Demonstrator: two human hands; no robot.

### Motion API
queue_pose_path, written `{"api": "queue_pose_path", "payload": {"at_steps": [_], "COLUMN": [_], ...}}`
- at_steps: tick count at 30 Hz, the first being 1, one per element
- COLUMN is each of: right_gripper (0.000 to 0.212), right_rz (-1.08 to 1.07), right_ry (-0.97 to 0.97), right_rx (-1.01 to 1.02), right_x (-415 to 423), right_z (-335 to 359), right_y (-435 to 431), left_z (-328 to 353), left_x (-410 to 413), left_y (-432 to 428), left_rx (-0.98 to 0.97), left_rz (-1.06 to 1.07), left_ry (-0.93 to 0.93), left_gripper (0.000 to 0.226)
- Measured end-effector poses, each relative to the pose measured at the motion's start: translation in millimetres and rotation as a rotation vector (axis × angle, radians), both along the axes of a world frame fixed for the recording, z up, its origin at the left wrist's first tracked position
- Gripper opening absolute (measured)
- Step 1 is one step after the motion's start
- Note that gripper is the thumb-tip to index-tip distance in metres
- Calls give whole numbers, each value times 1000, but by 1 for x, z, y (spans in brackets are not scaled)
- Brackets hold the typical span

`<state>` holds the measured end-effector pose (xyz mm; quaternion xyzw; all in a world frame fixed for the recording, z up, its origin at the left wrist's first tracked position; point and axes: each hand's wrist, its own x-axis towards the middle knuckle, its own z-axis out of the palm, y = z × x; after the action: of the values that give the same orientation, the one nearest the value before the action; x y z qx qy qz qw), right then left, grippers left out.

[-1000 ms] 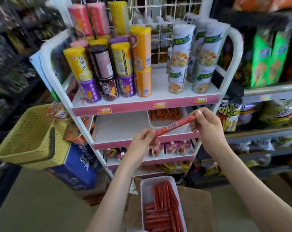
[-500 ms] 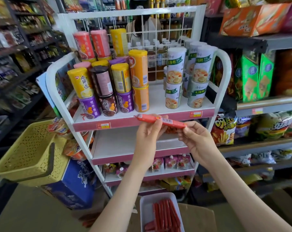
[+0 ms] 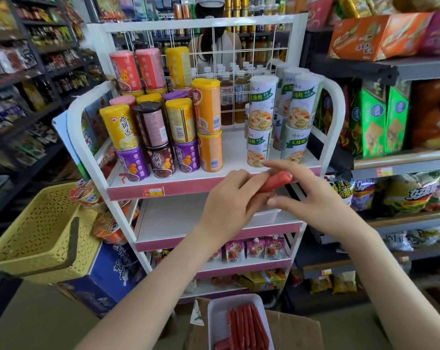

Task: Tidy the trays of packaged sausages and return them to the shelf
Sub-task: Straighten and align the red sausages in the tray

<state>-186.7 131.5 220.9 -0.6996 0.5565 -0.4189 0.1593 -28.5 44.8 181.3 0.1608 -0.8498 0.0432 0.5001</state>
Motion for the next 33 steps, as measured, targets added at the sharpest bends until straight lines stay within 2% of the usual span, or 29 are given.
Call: {"api": "queue_pose_path", "payload": {"at_steps": [3, 7, 9, 11, 12, 13, 15, 17, 19, 21, 23, 25, 27, 29, 31, 33], "right_gripper": [38, 23, 14, 13, 14, 12, 8, 27, 53, 60, 64, 64, 38, 30, 27, 19], "right_rz": [-19, -8, -9, 3, 15, 26, 61, 127, 207, 270, 289, 273, 199, 127, 75, 64], "right_ry": [-137, -529, -674, -880, -997, -1104, -1281, -1351, -1280, -1193, -1112, -949, -698, -495, -418, -440], "right_rx": [-78, -142, -126, -104, -84, -62, -5, 99, 194, 246, 224, 187, 148, 103, 38, 46], "right_x": [7, 5, 0, -6, -11, -15, -22, -20, -15, -7, 0, 6, 12, 21, 29, 33], "right_z": [4, -7, -14, -24, -29, -33, -45, -59, -71, -76, -73, -64, -54, -46, -42, -42], "right_y": [-1, -6, -9, -14, -16, -18, -22, -25, -27, -28, -27, -22, -16, -11, -7, -6], "left_z": [6, 13, 18, 19, 18, 17, 19, 22, 24, 23, 20, 16, 11, 6, 5, 7], "left_x": [0, 4, 8, 14, 17, 21, 25, 23, 17, 12, 11, 12, 14, 14, 13, 12], "left_y": [-1, -1, 3, 7, 9, 11, 19, 27, 33, 34, 34, 36, 37, 39, 42, 43], "left_rx": [3, 86, 302, 628, 769, 882, 1072, 1071, 864, 555, 395, 343, 331, 327, 370, 481], "left_rz": [65, 99, 54, -52, -133, -218, -404, -497, -410, -272, -223, -214, -186, -133, -85, -61], "left_ry": [-5, -112, -223, -323, -282, -166, 182, 342, 286, 188, 161, 139, 117, 120, 142, 176], "left_gripper": [29, 34, 46, 50, 43, 33, 21, 24, 20, 19, 20, 21, 26, 34, 38, 40]}}
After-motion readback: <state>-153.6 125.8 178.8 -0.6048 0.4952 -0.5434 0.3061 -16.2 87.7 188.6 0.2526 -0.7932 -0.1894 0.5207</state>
